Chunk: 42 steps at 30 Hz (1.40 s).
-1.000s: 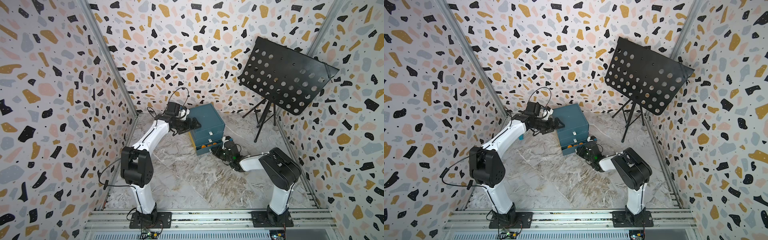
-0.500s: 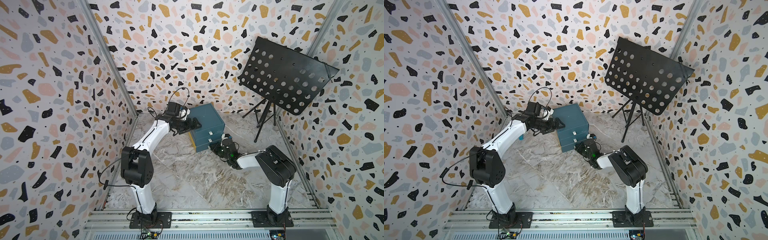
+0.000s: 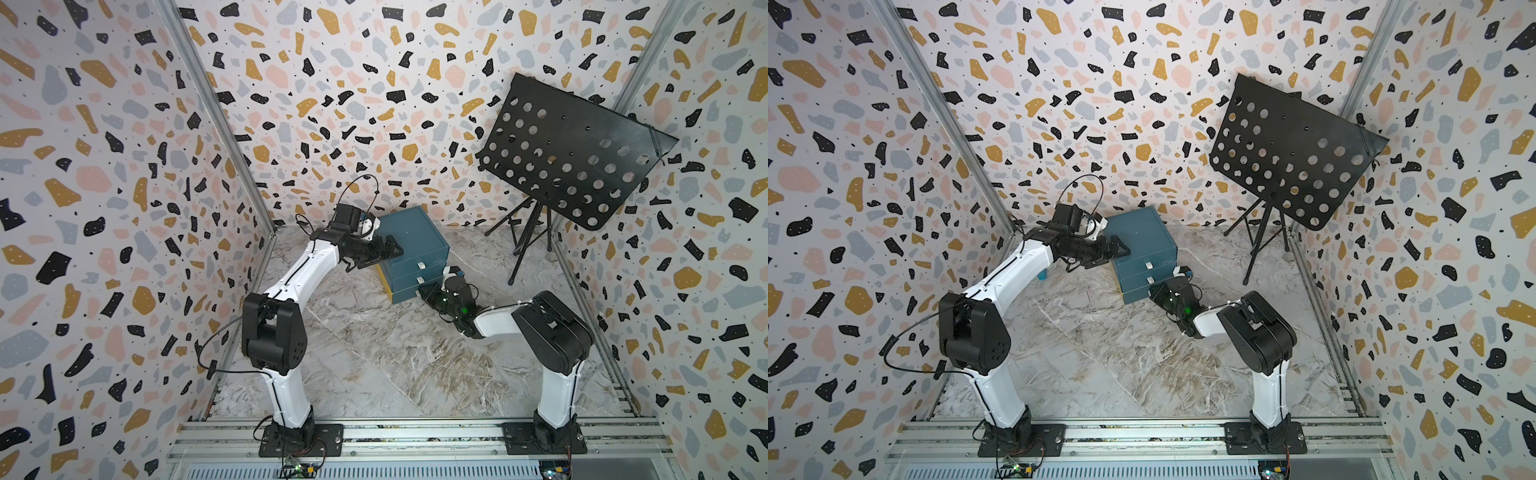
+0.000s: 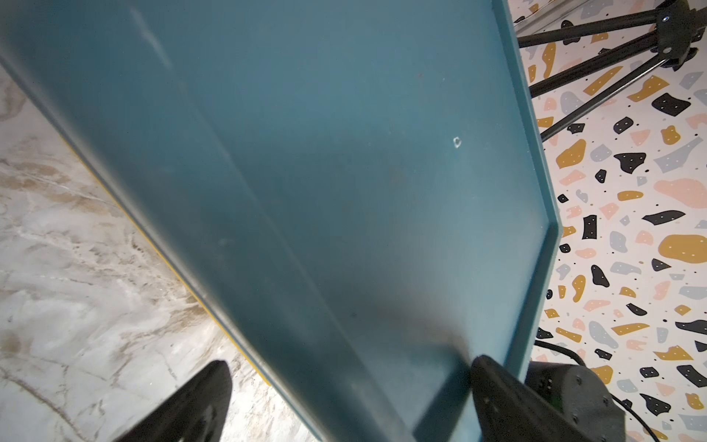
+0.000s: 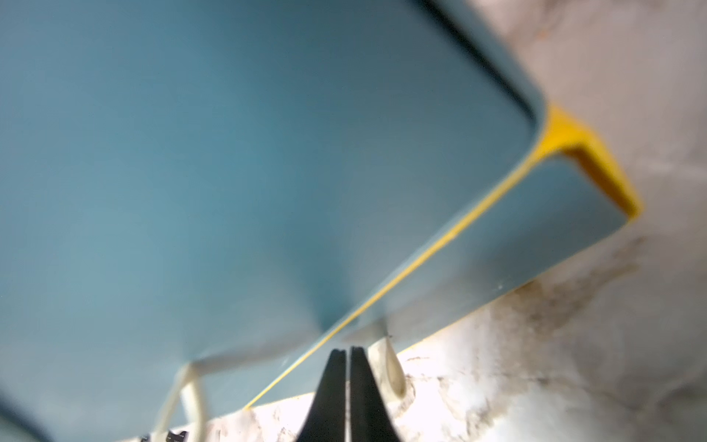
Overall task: Put the paint cans in the drawer according to color
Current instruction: Close the drawer in the storage box, then reset both arms
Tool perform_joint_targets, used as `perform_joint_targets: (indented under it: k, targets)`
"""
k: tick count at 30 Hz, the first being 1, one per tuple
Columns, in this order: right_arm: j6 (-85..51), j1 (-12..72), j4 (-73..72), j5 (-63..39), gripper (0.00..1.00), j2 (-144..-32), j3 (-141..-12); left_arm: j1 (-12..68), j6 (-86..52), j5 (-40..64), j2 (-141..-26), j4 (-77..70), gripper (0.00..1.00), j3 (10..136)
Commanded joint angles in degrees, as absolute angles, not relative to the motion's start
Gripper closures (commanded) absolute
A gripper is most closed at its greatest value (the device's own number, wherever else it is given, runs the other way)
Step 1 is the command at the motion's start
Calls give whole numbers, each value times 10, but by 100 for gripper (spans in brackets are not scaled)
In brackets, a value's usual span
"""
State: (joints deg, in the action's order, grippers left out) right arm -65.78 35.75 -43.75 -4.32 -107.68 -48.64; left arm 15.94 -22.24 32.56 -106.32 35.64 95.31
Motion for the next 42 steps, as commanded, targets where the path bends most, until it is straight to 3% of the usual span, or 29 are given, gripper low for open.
perform_joint_targets:
  k: [1,5,13,19,24,28,34,40,42]
  targets:
    - [-614,358,-425,-19,68,-987,-467,166,-204,296,-1085,399,0,942]
    - [-558,358,-328,6,48,-881,-441,166,-203,336,-1079,378,0,937]
    - [-383,358,-35,105,34,-636,-427,167,-168,293,-994,335,0,907]
    - [-222,357,84,218,26,-498,-400,167,-141,155,-847,196,0,763]
    - [-170,357,126,317,0,-409,-359,167,-124,-39,-736,98,0,607]
    - [-121,357,112,357,0,-366,-315,167,-46,-121,-653,-3,0,453]
    - [-54,357,63,379,0,-368,-267,169,-36,-287,-548,-230,0,184]
    - [-2,354,-12,402,0,-408,-249,169,-28,-341,-591,-410,0,94]
    - [4,346,-26,414,0,-429,-250,168,-17,-318,-606,-410,0,103]
